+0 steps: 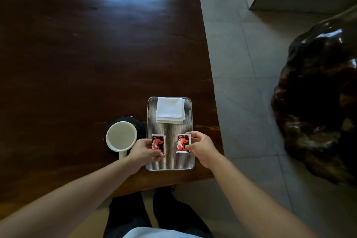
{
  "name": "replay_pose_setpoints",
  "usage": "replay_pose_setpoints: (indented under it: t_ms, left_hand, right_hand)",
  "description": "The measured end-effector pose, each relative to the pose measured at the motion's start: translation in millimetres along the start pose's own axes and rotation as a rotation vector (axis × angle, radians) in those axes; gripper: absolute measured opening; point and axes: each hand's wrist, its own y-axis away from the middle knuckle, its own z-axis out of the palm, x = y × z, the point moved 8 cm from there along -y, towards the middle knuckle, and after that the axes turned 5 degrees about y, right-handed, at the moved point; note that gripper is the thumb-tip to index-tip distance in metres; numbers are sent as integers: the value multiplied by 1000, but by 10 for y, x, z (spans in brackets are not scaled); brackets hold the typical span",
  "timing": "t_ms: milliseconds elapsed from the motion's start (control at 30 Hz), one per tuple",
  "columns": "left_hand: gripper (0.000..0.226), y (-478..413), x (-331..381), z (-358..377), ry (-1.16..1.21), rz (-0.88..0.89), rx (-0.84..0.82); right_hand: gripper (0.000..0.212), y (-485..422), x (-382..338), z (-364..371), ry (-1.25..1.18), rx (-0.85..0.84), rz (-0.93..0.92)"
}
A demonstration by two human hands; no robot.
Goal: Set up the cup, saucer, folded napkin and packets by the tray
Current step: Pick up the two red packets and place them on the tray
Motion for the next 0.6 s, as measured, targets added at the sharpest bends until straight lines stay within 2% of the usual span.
replay_pose_setpoints:
  t_ms: [133, 367, 600]
  left_hand:
    - [12, -101, -70, 8, -22, -22, 20]
    - [16, -217, -225, -36, -49, -83, 35]
    - [8, -294, -184, -96, -289, -28, 118]
  right_hand:
    - [27, -94, 42, 6, 66, 53, -23]
    - [26, -178, 163, 49, 158, 127, -21]
    - [16, -215, 230, 16, 386, 220, -16]
